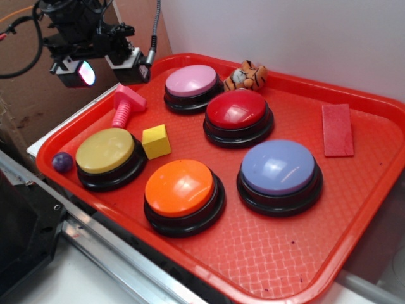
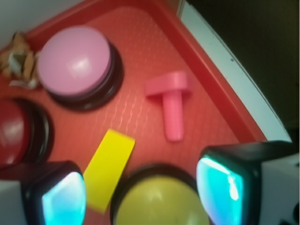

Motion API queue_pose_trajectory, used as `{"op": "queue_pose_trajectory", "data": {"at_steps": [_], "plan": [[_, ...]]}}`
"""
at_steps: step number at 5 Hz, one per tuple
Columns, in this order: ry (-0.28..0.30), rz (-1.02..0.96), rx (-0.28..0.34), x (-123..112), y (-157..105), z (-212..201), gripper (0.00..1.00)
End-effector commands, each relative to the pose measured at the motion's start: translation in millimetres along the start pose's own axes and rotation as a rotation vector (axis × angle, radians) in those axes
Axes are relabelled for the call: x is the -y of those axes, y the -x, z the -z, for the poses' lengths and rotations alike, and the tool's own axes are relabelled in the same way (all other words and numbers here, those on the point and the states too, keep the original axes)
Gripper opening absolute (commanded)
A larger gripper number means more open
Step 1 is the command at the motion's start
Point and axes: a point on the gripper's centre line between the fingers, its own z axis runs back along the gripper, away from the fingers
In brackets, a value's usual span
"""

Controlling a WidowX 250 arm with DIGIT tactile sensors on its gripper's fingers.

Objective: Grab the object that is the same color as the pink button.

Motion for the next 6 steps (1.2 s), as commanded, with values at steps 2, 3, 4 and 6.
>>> {"op": "queue_pose_trajectory", "data": {"at_steps": [2, 3, 4, 6], "plan": [[-0.035, -0.129, 0.086, -24.4, -21.9, 35.8, 1.00], [-0.039, -0.128, 0.097, -24.7, -20.0, 50.3, 1.00], [-0.058, -0.145, 0.098, -30.0, -21.0, 63.4, 1.00], [-0.049, -0.143, 0.090, -30.0, -22.5, 74.3, 0.95]]}}
